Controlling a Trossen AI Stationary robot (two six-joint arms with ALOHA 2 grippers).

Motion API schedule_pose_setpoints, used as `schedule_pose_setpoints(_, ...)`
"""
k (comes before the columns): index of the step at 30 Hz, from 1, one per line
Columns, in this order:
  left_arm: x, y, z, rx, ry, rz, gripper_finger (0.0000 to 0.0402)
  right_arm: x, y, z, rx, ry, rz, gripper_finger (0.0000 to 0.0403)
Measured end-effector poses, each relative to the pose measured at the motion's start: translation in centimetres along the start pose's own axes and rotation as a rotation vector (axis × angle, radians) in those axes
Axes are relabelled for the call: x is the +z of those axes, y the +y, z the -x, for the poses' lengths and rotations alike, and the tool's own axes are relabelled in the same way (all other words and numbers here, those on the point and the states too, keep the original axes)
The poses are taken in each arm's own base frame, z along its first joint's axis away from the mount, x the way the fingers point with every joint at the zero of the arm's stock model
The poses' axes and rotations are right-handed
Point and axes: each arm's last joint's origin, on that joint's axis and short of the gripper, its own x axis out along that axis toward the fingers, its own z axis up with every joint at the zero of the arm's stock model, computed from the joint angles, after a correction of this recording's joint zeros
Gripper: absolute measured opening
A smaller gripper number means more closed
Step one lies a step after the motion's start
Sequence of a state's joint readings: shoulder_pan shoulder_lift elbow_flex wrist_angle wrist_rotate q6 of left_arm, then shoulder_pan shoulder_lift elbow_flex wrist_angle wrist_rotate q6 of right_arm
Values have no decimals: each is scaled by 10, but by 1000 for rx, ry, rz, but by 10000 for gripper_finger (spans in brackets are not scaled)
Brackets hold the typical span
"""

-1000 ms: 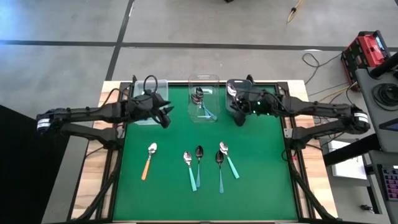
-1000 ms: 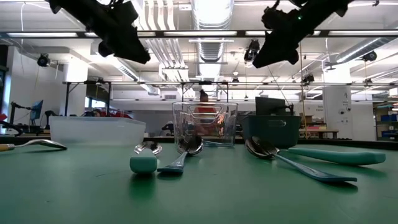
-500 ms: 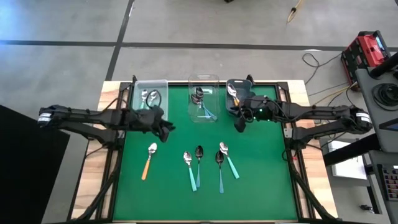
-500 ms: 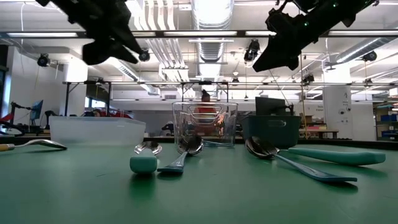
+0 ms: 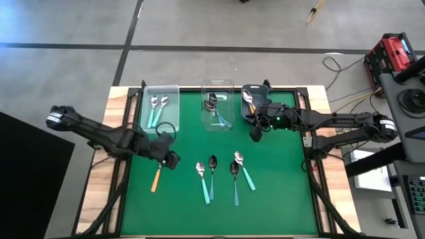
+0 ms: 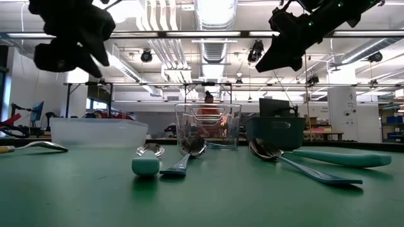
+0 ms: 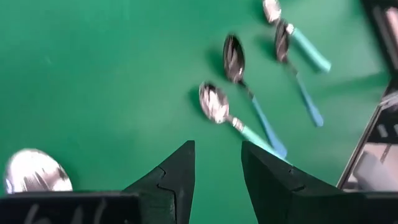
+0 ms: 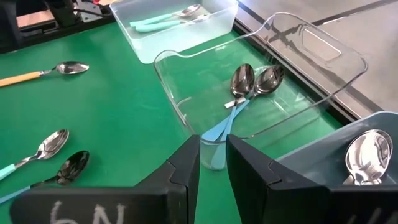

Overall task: Sort silverware by color (type)
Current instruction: Put the green spoon into the white bin

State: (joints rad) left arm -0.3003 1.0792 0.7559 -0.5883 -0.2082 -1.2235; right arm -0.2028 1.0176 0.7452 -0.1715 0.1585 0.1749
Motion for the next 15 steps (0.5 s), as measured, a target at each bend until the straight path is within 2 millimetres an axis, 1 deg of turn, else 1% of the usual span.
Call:
schedule_pose_setpoints(5,-11,-1,-17,61,118,32,113,1,0,0,1,-8,-1,68)
schedule_pose_setpoints(9,-18,7,-27,182,206,86,113,1,0,0,2,-14,0,68)
schedule_pose_setpoints(15,-27,20,-28,359,314,101,113,3,0,0,5,-29,-1,68)
